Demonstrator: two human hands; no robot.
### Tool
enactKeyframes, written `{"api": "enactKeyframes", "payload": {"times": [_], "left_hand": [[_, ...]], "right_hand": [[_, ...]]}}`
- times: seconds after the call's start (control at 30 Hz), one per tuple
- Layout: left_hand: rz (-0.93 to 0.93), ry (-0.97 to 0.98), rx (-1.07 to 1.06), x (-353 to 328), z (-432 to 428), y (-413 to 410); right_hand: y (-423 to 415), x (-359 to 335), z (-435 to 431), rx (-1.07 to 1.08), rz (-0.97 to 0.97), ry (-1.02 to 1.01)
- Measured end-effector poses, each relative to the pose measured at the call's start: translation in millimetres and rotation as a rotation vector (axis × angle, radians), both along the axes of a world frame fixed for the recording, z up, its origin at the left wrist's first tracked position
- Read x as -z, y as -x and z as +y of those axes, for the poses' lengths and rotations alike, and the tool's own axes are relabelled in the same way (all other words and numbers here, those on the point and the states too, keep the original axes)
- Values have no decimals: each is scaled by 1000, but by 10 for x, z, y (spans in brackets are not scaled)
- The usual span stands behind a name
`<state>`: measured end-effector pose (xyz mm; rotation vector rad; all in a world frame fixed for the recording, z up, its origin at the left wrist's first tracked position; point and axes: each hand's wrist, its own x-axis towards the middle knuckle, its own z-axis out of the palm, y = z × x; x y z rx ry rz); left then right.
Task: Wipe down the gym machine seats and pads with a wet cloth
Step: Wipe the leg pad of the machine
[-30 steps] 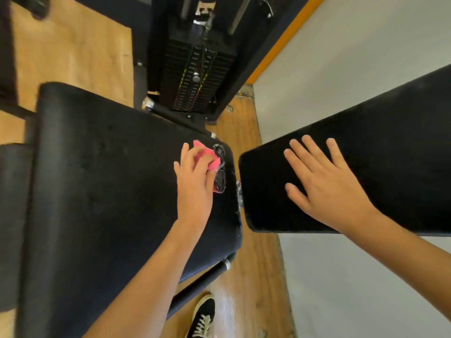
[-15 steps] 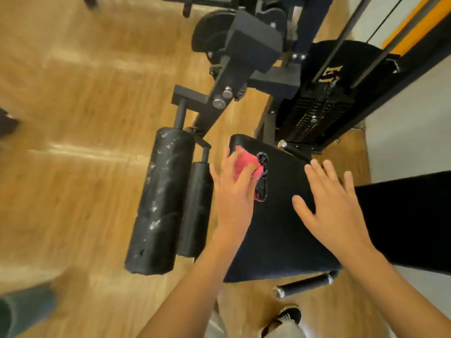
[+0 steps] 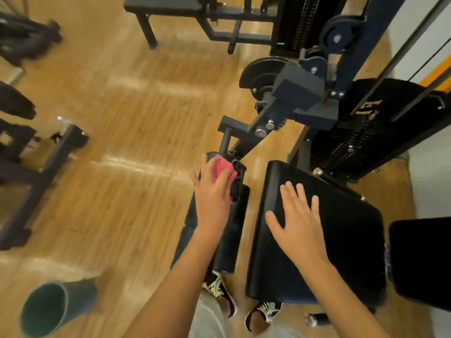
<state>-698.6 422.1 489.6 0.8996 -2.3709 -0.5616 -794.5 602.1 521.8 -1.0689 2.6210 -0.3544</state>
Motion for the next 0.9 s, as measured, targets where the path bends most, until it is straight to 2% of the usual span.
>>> {"api": "enactKeyframes", "payload": {"times": [0.3,0.53,0.67,0.9], "left_hand": [[-19,57,131,-106,-999,-202],[-49,157,422,-57,-1984,-219],[-66,164,595,-86,-2263,-112],[-49,231,780,-27,-2555,198]], "right_hand": [[-446,-99,-686,122,-36,-18],[-1138,8,-1513,393,14,-41],[-1443,33,-1740,538,0,-56],[-1580,153,-1963,724,66,-137]]}}
